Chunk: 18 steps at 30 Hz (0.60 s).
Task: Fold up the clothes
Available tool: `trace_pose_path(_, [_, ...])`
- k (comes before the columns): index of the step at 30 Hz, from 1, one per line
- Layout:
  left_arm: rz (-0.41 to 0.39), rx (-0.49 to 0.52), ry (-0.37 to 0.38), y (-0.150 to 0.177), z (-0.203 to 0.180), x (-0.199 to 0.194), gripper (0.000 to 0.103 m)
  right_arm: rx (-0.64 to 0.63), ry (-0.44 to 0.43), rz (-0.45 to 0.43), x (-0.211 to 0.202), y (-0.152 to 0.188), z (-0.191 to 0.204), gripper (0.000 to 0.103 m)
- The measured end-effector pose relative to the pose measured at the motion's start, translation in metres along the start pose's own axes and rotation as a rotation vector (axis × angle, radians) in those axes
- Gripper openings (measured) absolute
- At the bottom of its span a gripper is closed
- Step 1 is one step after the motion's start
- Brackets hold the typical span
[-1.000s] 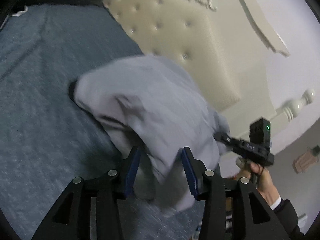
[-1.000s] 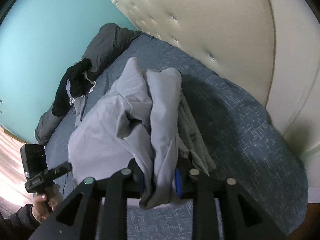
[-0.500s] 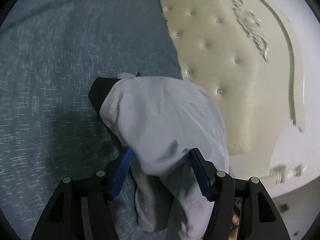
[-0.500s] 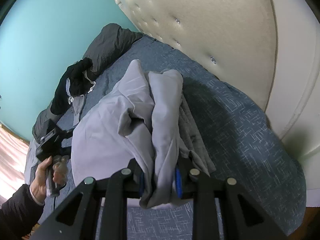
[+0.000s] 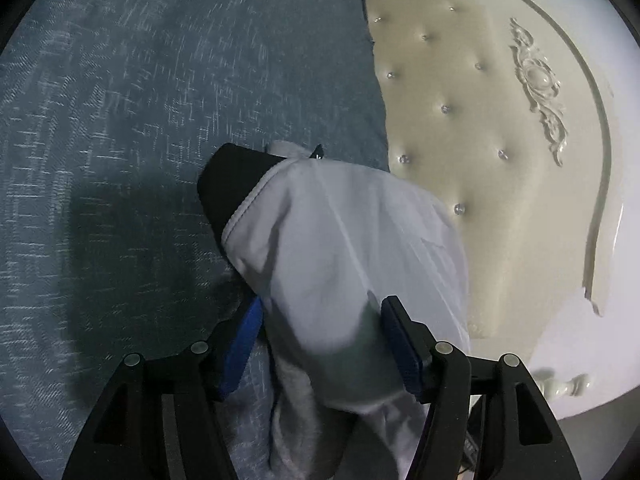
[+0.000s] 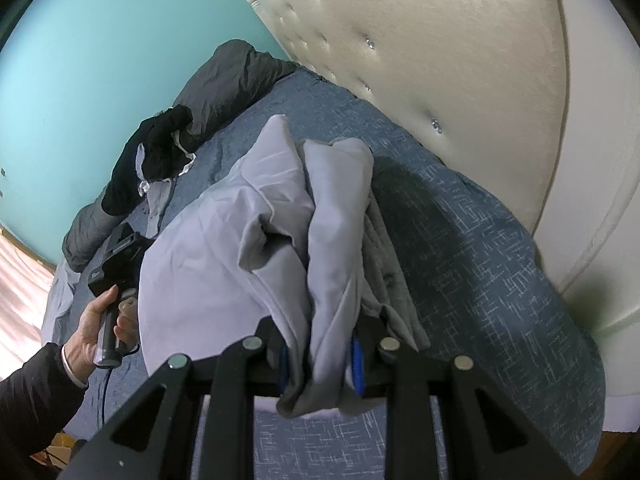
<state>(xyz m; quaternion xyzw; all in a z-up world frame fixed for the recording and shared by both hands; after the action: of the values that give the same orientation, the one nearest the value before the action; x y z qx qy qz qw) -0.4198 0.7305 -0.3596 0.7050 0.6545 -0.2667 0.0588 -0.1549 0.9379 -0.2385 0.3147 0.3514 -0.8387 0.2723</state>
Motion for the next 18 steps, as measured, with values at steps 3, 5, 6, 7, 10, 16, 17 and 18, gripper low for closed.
trace_pose_path(3, [0.004, 0.016, -0.003, -0.006, 0.001, 0.014, 0.067, -0.021, 0.016, -0.002, -0.001, 0.003, 0.004, 0.023])
trace_pose_path(5, [0.006, 0.049, -0.017, -0.011, -0.001, 0.021, 0.066, -0.038, 0.025, -0.006, 0.000, 0.004, 0.007, 0.023])
trace_pose_path(6, [0.007, 0.073, -0.031, -0.013, -0.003, 0.024, 0.061, -0.045, 0.026, -0.009, 0.000, 0.004, 0.007, 0.023])
trace_pose_path(7, [0.007, 0.104, -0.051, -0.015, -0.007, 0.025, 0.051, -0.053, 0.027, -0.012, 0.001, 0.005, 0.008, 0.023])
trace_pose_path(10, [-0.011, 0.227, -0.118, -0.025, -0.028, 0.023, 0.024, -0.064, 0.022, -0.016, 0.002, 0.007, 0.008, 0.022])
trace_pose_path(16, [-0.129, 0.606, -0.183, -0.035, -0.118, 0.007, 0.015, -0.063, 0.024, -0.027, 0.006, 0.011, -0.001, 0.021])
trace_pose_path(17, [-0.146, 0.643, -0.180, -0.037, -0.130, 0.006, 0.015, -0.058, 0.024, -0.028, 0.006, 0.011, -0.003, 0.021])
trace_pose_path(18, [-0.150, 0.672, -0.186, -0.039, -0.139, 0.007, 0.015, -0.051, 0.021, -0.031, 0.006, 0.011, -0.005, 0.021])
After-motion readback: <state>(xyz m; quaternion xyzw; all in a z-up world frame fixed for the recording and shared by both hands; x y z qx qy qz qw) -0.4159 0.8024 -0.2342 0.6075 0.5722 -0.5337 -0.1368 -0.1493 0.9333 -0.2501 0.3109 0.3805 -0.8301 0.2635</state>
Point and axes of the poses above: each gripper's, at about its wrist camera, not at the fingertips, and x roughly the way its jaws point, z to its left, y to its underside, the point moved 1 cm from there along x, roughly the way its jaws point, and after that the axes turned 15 degrees about x, right-handed, at the moved point
